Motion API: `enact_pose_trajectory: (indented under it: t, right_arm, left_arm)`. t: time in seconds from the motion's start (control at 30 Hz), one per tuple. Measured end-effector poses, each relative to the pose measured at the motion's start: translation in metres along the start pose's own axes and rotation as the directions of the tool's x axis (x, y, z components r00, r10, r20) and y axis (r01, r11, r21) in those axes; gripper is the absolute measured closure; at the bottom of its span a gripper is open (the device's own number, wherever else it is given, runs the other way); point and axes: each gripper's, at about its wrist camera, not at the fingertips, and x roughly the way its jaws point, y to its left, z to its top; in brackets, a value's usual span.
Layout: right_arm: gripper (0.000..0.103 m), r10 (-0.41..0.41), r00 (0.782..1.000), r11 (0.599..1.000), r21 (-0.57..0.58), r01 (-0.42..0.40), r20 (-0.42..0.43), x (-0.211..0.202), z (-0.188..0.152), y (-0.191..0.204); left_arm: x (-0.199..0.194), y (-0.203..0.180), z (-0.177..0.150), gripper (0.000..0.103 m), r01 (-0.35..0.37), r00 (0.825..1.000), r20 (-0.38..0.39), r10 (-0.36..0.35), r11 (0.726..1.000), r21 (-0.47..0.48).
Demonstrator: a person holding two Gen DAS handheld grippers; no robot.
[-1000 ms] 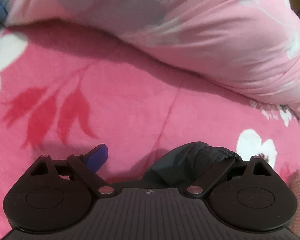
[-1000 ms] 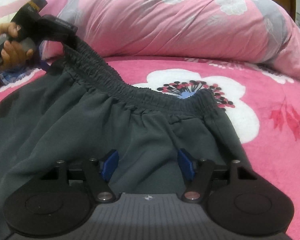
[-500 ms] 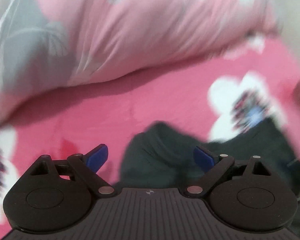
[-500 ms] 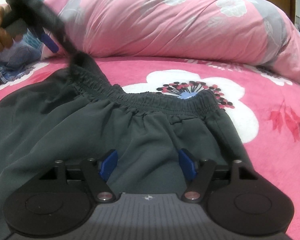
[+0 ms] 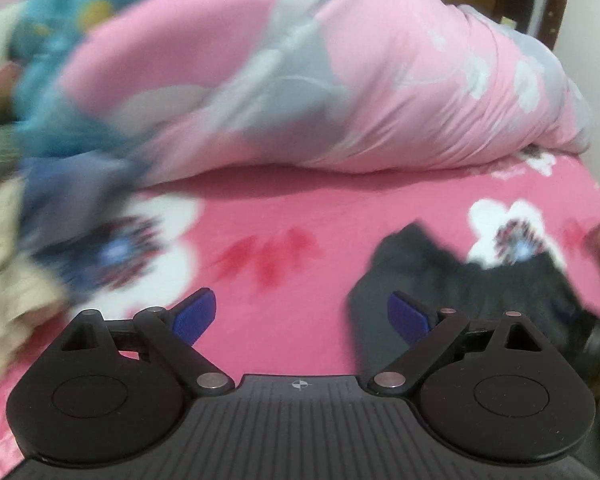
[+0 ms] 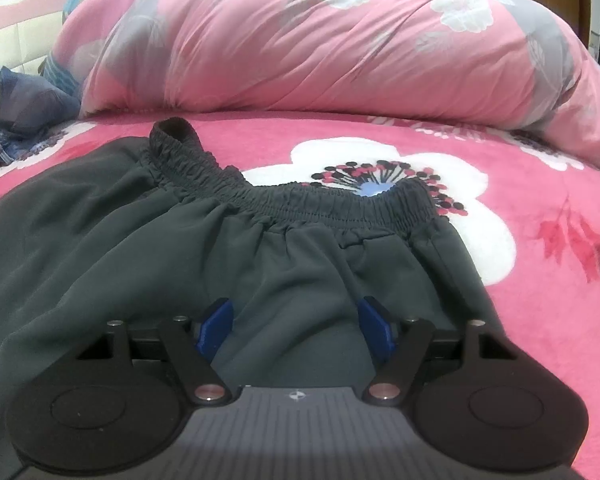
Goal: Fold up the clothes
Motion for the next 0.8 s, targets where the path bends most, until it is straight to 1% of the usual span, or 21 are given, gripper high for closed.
enact_pose_trajectory:
  t: [0.07, 0.17, 0.23, 0.27, 0.33, 0.4, 0.47, 0.5, 0.57, 0.6, 0.67, 0.7, 0.73, 0.8]
  right_arm:
    - [0.029, -0.017, 1.0, 1.0, -0.012, 0.017, -0.017, -0.001, 0.004, 0.002]
    - [0.029, -0.086, 0.995, 0.996, -0.044, 0.084, -0.058, -0.012, 0.011, 0.01]
    - [0.032, -0.123, 0.99, 0.992, -0.043, 0.12, -0.064, -0.028, 0.014, 0.016]
    - [0.032, -0.122, 0.991, 0.992, -0.032, 0.12, -0.054, -0.043, 0.014, 0.02]
    - [0.032, -0.101, 0.995, 0.995, -0.008, 0.101, -0.028, -0.075, 0.01, 0.027]
    - [0.032, -0.078, 0.997, 0.997, 0.018, 0.078, 0.009, -0.118, 0.0, 0.033]
    - [0.031, -0.07, 0.997, 0.994, 0.086, 0.066, 0.043, -0.162, -0.017, 0.03]
    - [0.031, -0.071, 0.996, 0.99, 0.13, 0.062, 0.06, -0.184, -0.028, 0.026]
    - [0.031, -0.076, 0.994, 0.969, 0.239, 0.055, 0.079, -0.221, -0.054, 0.014]
    - [0.031, -0.079, 0.994, 0.955, 0.293, 0.053, 0.079, -0.236, -0.069, 0.009]
    - [0.032, -0.084, 0.995, 0.925, 0.376, 0.057, 0.056, -0.254, -0.096, 0.002]
    - [0.033, -0.087, 0.995, 0.911, 0.408, 0.06, 0.048, -0.262, -0.108, -0.001]
    - [0.035, -0.09, 0.995, 0.904, 0.422, 0.061, 0.05, -0.266, -0.117, 0.0]
    - [0.039, -0.098, 0.994, 0.891, 0.45, 0.064, 0.052, -0.275, -0.134, 0.001]
  left_arm:
    - [-0.027, 0.018, -0.04, 0.009, -0.015, 1.0, 0.009, 0.015, 1.0, -0.008]
    - [-0.05, 0.034, -0.097, 0.014, 0.015, 1.0, -0.009, -0.015, 0.999, -0.03]
    - [-0.053, 0.036, -0.131, 0.025, 0.066, 0.997, -0.034, -0.067, 0.997, -0.027]
    - [-0.051, 0.036, -0.147, 0.027, 0.092, 0.994, -0.052, -0.094, 0.995, -0.028]
    - [-0.046, 0.032, -0.172, 0.039, 0.143, 0.986, -0.082, -0.145, 0.989, -0.027]
    - [-0.042, 0.029, -0.193, 0.044, 0.21, 0.972, -0.102, -0.213, 0.977, -0.044]
    - [-0.039, 0.029, -0.208, 0.045, 0.267, 0.957, -0.101, -0.273, 0.961, -0.07]
    - [-0.036, 0.028, -0.213, 0.047, 0.278, 0.953, -0.101, -0.285, 0.958, -0.075]
    - [-0.027, 0.023, -0.218, 0.053, 0.283, 0.95, -0.114, -0.291, 0.956, -0.079]
    - [-0.022, 0.021, -0.219, 0.059, 0.287, 0.948, -0.121, -0.295, 0.954, -0.081]
    - [-0.014, 0.016, -0.221, 0.065, 0.295, 0.944, -0.127, -0.303, 0.952, -0.084]
    - [-0.013, 0.013, -0.224, 0.071, 0.297, 0.945, -0.117, -0.305, 0.951, -0.081]
    - [-0.012, 0.01, -0.226, 0.08, 0.287, 0.95, -0.105, -0.293, 0.955, -0.072]
    - [-0.011, 0.004, -0.23, 0.093, 0.237, 0.967, -0.078, -0.241, 0.97, -0.057]
